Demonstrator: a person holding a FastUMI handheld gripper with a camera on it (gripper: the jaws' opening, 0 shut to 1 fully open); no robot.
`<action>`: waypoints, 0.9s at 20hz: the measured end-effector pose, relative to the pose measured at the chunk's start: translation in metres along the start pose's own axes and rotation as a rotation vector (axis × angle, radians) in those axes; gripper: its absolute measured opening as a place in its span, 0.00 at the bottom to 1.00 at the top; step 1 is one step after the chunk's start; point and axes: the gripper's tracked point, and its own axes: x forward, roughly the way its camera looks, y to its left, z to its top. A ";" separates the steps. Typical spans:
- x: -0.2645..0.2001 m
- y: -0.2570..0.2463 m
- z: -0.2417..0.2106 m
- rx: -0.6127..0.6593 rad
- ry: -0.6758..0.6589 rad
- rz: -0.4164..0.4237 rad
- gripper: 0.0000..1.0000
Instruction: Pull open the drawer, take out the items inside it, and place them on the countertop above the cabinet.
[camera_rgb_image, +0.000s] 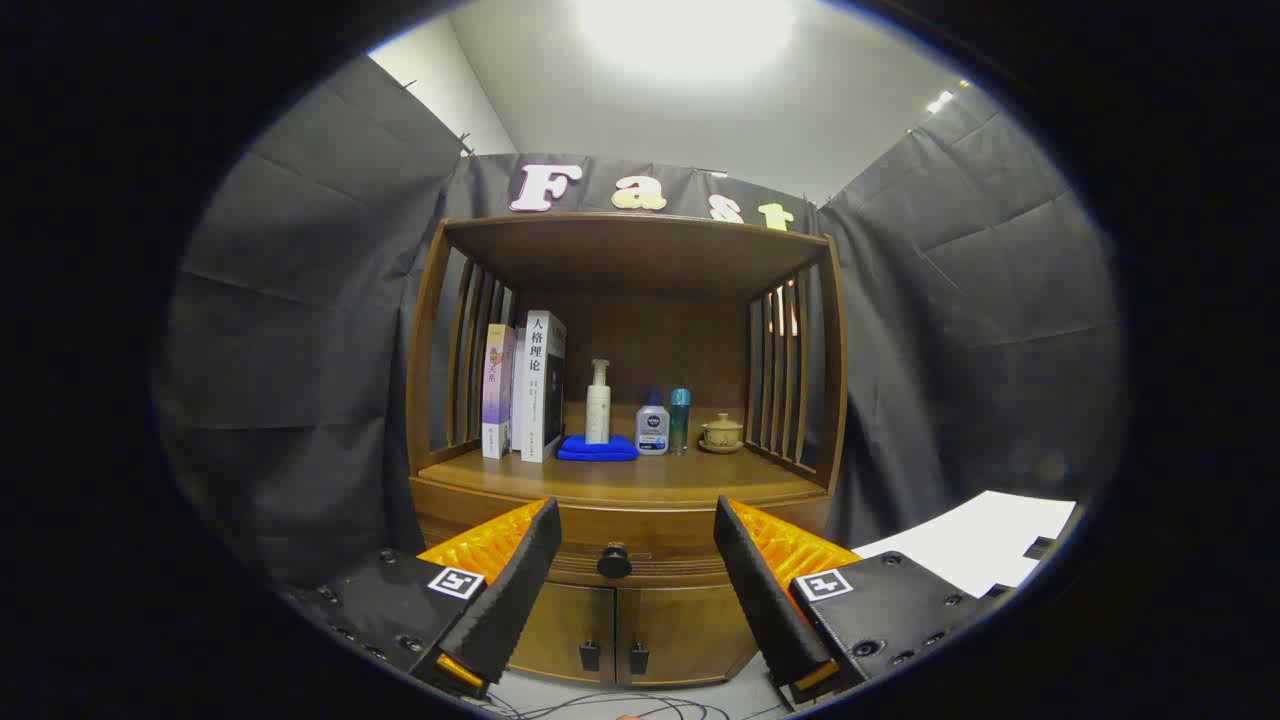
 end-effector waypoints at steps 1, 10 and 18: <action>0.000 0.001 0.000 0.001 0.001 0.003 0.97; 0.001 0.001 0.004 0.009 -0.012 0.003 0.97; 0.015 0.002 0.008 0.038 -0.029 -0.017 0.97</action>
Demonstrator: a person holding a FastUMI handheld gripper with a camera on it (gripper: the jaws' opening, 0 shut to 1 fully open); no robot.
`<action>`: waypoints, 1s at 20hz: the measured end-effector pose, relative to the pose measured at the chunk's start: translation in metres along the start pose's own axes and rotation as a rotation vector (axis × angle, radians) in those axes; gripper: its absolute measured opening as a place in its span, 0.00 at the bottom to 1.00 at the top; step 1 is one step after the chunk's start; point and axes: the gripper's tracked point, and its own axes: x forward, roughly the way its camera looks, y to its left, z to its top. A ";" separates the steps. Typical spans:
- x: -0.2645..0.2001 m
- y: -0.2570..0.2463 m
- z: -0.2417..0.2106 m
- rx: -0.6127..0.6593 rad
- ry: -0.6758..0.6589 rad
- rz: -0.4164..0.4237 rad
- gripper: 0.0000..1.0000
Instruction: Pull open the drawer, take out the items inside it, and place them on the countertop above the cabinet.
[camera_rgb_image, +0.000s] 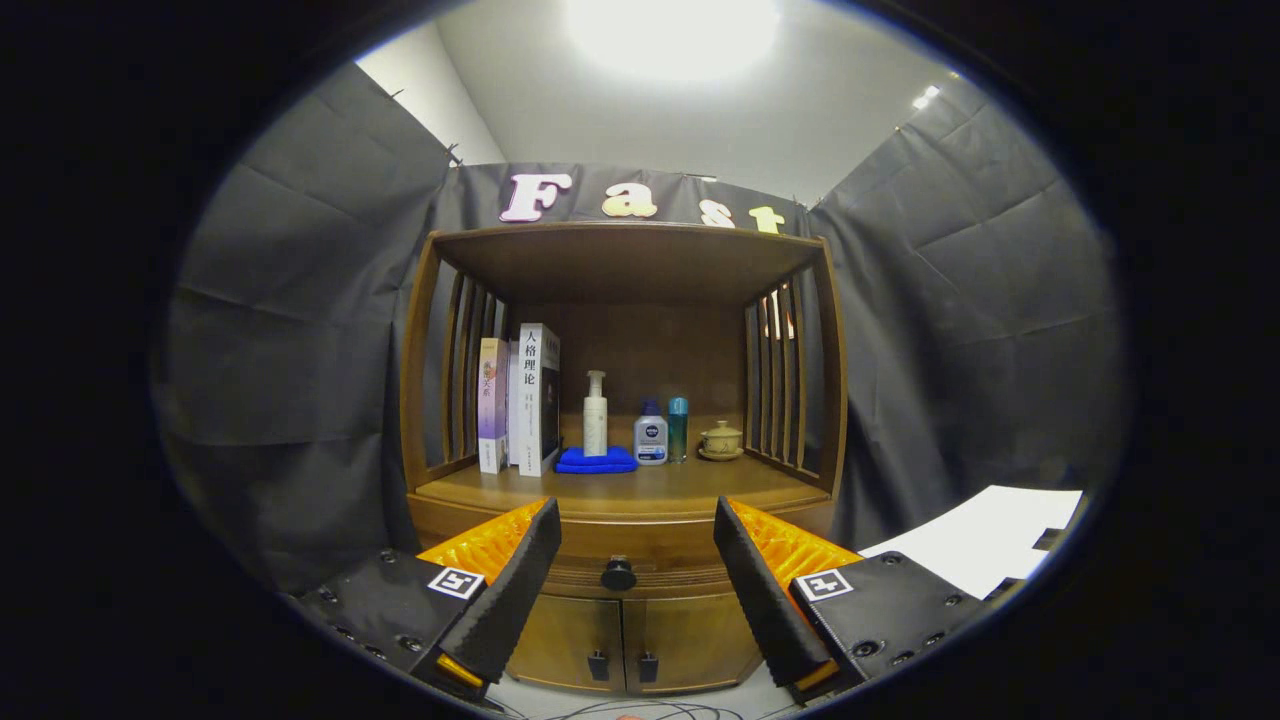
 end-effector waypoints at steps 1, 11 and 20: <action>0.006 -0.001 0.000 -0.004 -0.004 -0.005 0.97; 0.072 0.013 -0.039 -0.082 0.026 -0.012 0.97; 0.116 0.022 -0.104 -0.100 0.126 0.002 0.97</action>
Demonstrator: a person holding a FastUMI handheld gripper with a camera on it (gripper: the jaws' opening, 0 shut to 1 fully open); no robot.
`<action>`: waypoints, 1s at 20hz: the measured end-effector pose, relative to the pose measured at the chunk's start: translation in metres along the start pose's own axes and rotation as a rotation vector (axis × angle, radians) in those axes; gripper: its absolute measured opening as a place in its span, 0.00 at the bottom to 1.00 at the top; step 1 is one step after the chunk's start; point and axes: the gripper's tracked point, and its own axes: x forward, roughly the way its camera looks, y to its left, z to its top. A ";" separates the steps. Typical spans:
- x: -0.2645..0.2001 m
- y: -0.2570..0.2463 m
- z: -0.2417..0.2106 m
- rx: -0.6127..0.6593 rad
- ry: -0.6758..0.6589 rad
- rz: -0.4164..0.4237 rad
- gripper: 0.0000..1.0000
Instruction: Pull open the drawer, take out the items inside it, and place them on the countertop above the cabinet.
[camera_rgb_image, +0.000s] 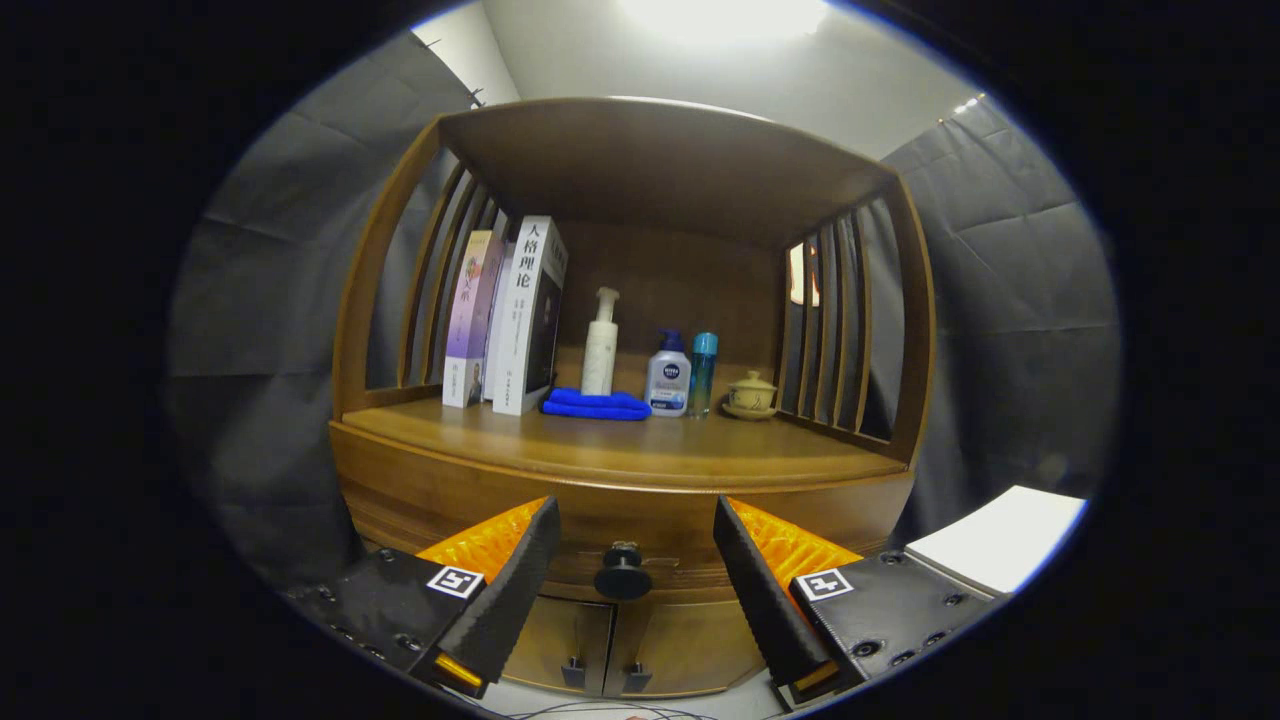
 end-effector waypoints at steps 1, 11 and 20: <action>0.003 0.002 -0.007 0.006 0.011 0.006 0.97; 0.033 0.011 -0.059 -0.016 0.107 0.059 0.85; 0.041 0.009 -0.081 0.003 0.181 0.044 0.55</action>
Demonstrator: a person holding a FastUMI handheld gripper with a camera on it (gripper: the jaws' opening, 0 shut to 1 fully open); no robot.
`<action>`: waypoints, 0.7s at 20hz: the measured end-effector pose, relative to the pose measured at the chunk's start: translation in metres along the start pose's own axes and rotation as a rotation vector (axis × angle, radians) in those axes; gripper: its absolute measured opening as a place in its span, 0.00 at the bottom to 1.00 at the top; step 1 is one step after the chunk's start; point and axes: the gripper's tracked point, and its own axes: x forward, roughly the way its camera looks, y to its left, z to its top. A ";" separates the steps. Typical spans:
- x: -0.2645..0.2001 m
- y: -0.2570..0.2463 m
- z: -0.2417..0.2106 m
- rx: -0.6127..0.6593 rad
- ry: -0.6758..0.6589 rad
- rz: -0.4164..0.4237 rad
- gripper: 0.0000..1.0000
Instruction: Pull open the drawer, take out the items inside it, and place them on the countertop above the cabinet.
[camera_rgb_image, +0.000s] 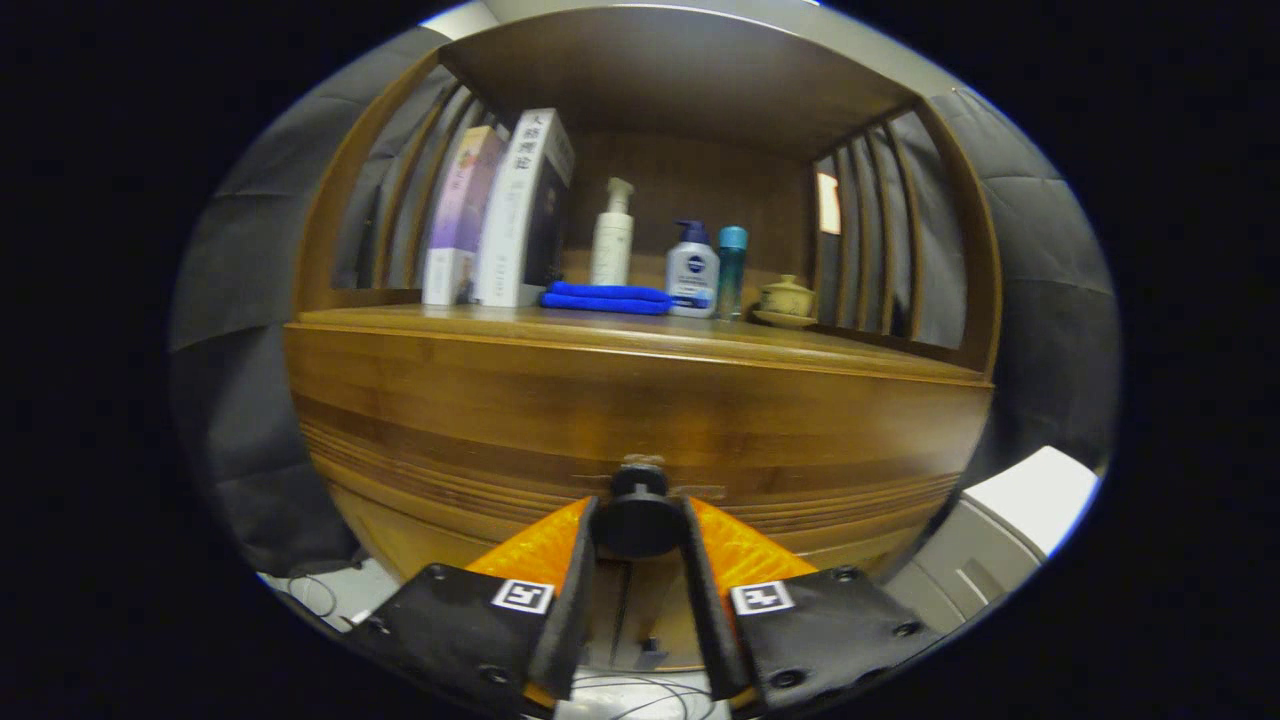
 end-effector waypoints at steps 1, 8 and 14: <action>0.003 0.001 -0.002 0.005 -0.001 -0.005 0.49; 0.000 0.002 -0.002 0.013 0.004 0.001 0.31; -0.017 -0.001 -0.006 0.005 -0.006 0.019 0.30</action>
